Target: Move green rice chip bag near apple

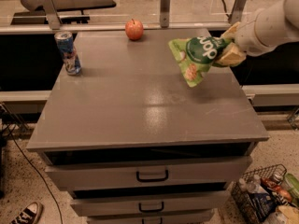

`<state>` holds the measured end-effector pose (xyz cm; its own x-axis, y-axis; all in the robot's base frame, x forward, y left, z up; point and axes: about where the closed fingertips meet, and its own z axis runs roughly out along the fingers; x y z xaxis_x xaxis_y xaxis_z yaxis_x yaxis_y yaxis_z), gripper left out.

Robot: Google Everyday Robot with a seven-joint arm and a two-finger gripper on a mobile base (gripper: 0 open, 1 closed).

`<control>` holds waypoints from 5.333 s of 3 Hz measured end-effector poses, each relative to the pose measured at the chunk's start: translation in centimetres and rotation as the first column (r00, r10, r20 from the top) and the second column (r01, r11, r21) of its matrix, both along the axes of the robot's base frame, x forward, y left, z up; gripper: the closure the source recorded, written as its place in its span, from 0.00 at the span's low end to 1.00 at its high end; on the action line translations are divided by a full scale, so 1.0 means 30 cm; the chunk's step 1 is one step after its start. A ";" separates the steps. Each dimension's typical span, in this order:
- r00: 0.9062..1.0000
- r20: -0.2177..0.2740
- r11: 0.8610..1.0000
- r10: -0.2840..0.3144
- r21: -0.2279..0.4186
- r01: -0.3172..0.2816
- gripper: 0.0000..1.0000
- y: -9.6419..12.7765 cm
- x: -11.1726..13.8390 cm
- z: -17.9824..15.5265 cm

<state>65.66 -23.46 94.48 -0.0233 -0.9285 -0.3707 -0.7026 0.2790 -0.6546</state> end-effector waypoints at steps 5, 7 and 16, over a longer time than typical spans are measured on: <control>0.986 0.032 0.986 -0.165 0.045 0.163 1.00 0.177 0.704 -0.070; 0.973 -0.009 0.971 -0.232 0.063 0.232 1.00 0.227 0.808 -0.103; 0.989 0.001 0.960 -0.146 0.242 0.141 0.00 0.147 0.723 0.063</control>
Offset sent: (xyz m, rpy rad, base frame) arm 0.1578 0.0254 -0.0003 0.0817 -0.1253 -0.1064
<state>87.35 -19.06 96.36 -0.1409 -0.7990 -0.5846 -0.6322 0.5271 -0.5679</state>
